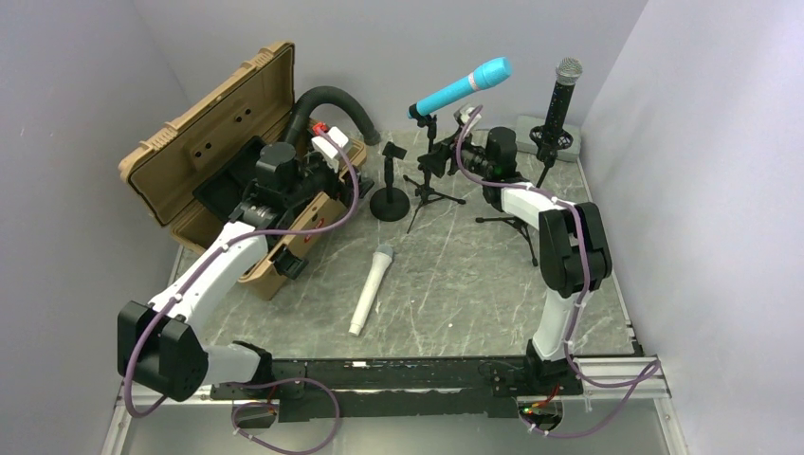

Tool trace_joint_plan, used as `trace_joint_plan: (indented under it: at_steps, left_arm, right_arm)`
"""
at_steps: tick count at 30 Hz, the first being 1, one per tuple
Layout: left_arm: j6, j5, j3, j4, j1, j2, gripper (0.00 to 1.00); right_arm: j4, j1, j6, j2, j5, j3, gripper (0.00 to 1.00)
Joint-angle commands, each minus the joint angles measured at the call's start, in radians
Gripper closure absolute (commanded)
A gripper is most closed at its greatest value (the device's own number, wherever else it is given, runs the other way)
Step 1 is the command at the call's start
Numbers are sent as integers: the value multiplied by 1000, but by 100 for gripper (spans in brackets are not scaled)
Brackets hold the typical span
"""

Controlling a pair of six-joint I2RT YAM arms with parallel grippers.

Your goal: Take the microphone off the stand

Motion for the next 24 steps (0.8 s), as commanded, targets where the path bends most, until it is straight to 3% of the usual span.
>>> trace_joint_plan:
  at_steps: [1,12,19,24]
  left_arm:
    - [-19,18,41,-13,4,16,1]
    - [-2,16,23,-11,4,8,1]
    - [-6,26,15,-5,5,5,0]
    - [-12,33,12,-9,4,2,1]
  right_arm:
    - [98,12,20,12,-50,58,44]
    - [57,29,-42,0,-31,39,72]
    - [33,29,-100,-59,1,-9,100]
    - [-42,34,-167,-98,33,-4,100]
